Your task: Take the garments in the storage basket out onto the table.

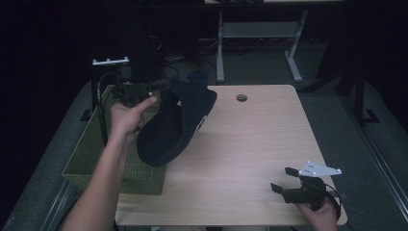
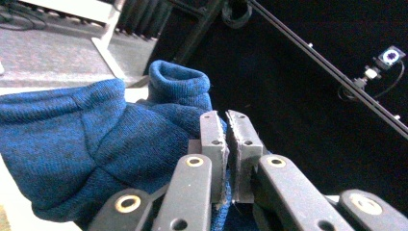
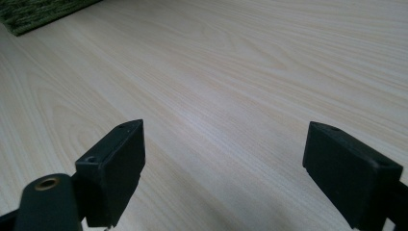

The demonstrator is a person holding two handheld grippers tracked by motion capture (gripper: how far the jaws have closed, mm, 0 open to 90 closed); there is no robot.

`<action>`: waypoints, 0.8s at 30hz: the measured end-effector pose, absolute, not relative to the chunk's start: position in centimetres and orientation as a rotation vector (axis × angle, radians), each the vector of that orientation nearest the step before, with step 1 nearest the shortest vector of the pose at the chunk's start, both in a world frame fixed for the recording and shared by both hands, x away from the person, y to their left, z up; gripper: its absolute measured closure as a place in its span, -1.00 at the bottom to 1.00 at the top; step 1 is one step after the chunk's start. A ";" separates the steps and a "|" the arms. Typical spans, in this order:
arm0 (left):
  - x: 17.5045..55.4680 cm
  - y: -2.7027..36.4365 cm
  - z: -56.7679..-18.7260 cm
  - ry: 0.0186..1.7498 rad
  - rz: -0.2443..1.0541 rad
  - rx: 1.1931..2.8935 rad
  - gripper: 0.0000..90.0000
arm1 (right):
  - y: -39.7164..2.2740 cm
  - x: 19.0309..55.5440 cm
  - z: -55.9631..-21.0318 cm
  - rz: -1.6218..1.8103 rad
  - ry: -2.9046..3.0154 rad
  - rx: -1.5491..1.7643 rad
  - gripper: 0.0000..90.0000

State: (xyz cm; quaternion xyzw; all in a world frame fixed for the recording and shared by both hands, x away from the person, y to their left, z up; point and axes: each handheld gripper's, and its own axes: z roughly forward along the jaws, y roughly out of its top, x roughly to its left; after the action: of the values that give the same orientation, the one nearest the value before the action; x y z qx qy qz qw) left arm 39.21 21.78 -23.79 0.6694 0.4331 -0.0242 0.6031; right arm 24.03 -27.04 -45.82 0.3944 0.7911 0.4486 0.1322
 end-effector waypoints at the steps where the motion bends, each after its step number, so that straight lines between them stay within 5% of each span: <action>1: 39.2 21.4 -23.9 0.998 -0.063 1.553 0.93 | -27.0 24.1 -45.8 1.302 2.295 1.145 -0.68; 24: 39.7 11.7 -31.0 1.063 -0.160 1.656 0.92 | -27.6 24.3 -45.7 1.314 2.284 1.143 -0.68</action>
State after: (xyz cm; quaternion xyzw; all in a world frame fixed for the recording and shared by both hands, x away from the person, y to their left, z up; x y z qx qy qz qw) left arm 39.71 11.69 -30.99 0.7000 0.4494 -0.0674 0.5509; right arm 24.28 -27.62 -45.71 0.3944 0.7879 0.4534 0.1342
